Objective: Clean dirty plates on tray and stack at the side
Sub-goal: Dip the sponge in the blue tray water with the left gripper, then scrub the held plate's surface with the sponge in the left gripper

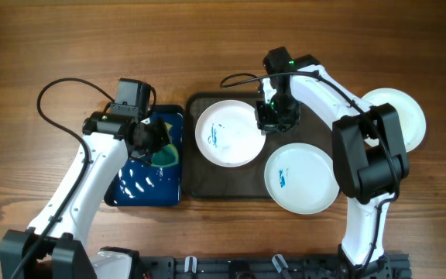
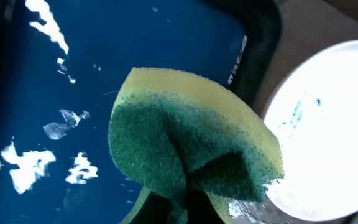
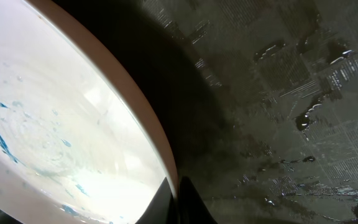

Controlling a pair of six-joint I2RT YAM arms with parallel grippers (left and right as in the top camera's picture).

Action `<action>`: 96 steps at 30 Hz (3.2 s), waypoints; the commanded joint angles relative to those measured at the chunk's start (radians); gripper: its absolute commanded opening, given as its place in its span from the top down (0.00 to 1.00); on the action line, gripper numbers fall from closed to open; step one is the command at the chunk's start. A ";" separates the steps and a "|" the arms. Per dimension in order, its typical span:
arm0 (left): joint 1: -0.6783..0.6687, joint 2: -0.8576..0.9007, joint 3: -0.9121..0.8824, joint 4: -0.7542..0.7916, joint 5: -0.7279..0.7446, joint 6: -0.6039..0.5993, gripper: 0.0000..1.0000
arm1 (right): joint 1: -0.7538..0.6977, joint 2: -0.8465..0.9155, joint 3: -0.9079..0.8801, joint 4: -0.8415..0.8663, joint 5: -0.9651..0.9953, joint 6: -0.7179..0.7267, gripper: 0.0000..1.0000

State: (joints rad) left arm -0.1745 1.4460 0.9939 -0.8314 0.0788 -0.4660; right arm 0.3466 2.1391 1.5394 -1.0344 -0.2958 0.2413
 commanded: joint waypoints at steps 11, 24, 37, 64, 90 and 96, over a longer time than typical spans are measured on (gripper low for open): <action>-0.117 0.028 0.009 0.159 0.231 -0.013 0.96 | 0.006 0.006 -0.010 0.002 -0.021 -0.006 0.95; -0.210 0.315 0.009 0.443 0.461 -0.062 0.96 | 0.005 0.006 -0.010 0.029 -0.139 -0.006 0.95; -0.185 0.543 0.009 0.370 0.058 -0.066 0.96 | 0.005 0.006 -0.010 0.013 -0.139 -0.002 0.95; -0.306 0.544 0.060 0.125 -0.278 -0.171 0.96 | 0.005 0.006 -0.010 0.025 -0.140 0.021 0.66; -0.388 0.544 0.060 0.208 0.004 -0.196 0.96 | 0.010 0.010 -0.010 0.188 -0.278 0.156 0.70; -0.388 0.544 0.060 0.241 0.079 -0.196 0.96 | 0.012 0.014 -0.010 0.193 -0.235 0.199 0.67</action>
State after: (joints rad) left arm -0.5251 1.8809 1.1187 -0.6048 -0.0742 -0.6464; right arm 0.3527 2.1399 1.5272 -0.8471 -0.5491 0.4046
